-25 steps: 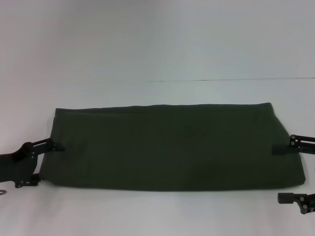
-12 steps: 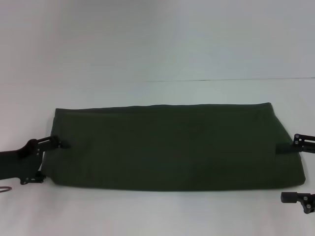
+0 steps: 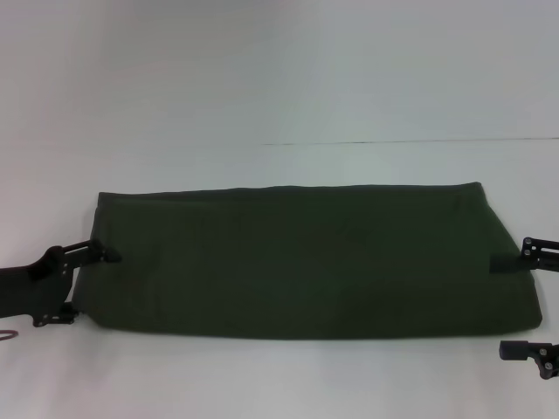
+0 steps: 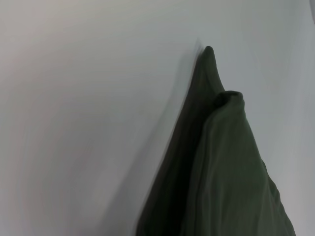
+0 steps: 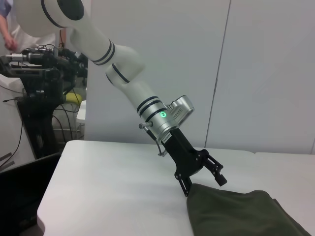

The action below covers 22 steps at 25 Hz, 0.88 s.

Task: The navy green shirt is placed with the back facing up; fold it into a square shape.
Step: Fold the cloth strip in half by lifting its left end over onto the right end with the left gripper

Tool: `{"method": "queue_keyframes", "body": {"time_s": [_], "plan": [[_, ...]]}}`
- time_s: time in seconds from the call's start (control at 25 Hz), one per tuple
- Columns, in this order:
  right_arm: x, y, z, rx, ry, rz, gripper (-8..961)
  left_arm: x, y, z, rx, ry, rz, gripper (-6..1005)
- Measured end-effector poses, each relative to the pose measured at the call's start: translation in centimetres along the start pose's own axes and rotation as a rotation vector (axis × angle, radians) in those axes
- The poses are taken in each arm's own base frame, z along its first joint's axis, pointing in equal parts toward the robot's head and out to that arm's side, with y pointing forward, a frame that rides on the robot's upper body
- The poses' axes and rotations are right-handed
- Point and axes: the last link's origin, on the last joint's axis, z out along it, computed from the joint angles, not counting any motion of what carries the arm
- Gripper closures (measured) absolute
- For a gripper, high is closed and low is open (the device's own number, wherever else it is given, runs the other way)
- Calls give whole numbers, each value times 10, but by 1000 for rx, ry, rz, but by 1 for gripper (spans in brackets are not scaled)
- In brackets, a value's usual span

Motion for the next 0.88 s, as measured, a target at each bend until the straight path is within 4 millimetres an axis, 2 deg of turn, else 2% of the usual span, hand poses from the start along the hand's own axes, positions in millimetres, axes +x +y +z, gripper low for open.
{"method": "queue_keyframes", "body": {"time_s": [0.88], "plan": [[-2, -2, -1, -1, 3, -6, 22, 0, 2, 5, 5, 3, 10, 144]]}}
